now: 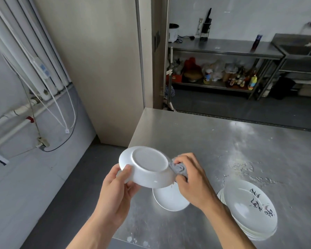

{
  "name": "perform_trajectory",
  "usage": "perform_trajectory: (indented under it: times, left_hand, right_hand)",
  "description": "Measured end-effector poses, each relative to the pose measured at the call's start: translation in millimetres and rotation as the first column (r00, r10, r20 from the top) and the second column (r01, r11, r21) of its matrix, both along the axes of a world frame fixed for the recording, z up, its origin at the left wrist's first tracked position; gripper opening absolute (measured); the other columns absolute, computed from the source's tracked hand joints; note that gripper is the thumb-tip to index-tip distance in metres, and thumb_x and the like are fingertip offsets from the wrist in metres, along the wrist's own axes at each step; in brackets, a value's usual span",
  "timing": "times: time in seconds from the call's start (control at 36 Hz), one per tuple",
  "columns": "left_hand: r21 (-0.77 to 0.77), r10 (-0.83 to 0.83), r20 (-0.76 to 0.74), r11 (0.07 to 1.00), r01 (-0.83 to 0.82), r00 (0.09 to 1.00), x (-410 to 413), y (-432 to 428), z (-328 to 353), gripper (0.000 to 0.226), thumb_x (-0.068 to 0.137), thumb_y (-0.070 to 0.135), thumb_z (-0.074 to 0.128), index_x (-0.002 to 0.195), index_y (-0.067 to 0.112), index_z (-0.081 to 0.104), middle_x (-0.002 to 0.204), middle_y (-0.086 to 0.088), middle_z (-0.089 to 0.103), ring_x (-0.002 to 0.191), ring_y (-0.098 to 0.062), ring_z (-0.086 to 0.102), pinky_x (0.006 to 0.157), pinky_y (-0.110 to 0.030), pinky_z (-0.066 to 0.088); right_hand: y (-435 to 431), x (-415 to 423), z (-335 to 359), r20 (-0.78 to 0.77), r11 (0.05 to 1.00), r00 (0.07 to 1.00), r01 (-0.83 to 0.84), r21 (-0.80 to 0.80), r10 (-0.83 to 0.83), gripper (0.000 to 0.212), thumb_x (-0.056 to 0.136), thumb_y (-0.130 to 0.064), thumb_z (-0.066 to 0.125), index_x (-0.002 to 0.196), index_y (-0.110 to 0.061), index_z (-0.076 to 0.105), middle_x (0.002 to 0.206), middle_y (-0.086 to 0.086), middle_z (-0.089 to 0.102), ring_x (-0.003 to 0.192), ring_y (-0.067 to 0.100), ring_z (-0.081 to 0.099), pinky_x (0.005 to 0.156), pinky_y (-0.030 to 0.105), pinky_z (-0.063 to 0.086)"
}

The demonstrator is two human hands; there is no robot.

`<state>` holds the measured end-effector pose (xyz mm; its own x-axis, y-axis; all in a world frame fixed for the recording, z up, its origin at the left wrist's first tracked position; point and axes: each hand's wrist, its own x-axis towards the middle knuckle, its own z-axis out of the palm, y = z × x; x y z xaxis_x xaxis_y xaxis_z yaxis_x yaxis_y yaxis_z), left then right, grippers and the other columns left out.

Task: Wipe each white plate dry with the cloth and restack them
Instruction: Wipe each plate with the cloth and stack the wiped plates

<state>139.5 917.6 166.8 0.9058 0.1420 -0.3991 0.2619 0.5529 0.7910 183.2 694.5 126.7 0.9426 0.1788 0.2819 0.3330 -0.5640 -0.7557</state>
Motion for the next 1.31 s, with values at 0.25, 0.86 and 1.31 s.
perform_trajectory:
  times: [0.25, 0.86, 1.31]
  left_hand:
    - [0.052, -0.001, 0.014, 0.999, 0.001, 1.0, 16, -2, 5, 0.015, 0.105, 0.001, 0.053, 0.116, -0.008, 0.056, 0.104, -0.02, 0.079, 0.097, -0.029, 0.079, 0.071, -0.031, 0.064]
    - [0.318, 0.035, -0.062, 0.948, -0.014, 0.997, 41, -5, -27, 0.022, 0.094, 0.029, 0.078, 0.104, 0.012, 0.068, 0.105, -0.009, 0.069, 0.097, -0.016, 0.075, 0.073, -0.036, 0.064]
    - [0.252, -0.379, -0.06, 0.889, 0.381, 0.924, 48, -42, -65, 0.036, 0.107, 0.003, 0.051, 0.132, 0.025, 0.064, 0.121, -0.012, 0.076, 0.106, -0.036, 0.075, 0.079, -0.04, 0.064]
  right_hand:
    - [8, -8, 12, 0.258, 0.95, 0.957, -0.049, -0.308, 0.133, 0.052, 0.071, -0.05, 0.076, 0.12, -0.037, 0.065, 0.113, -0.009, 0.05, 0.083, 0.01, 0.055, 0.053, 0.03, 0.051]
    - [-7, 17, -18, 0.028, 0.955, 0.955, 0.295, 0.004, -0.295, 0.036, 0.091, -0.021, 0.07, 0.069, -0.02, 0.042, 0.061, -0.007, 0.04, 0.057, 0.017, 0.035, 0.053, 0.034, 0.036]
    - [-71, 6, -22, -0.558, 0.831, 0.816, 0.411, 0.374, -0.152, 0.039, 0.091, -0.028, 0.069, 0.086, 0.005, 0.051, 0.075, 0.005, 0.046, 0.073, 0.016, 0.043, 0.071, 0.034, 0.032]
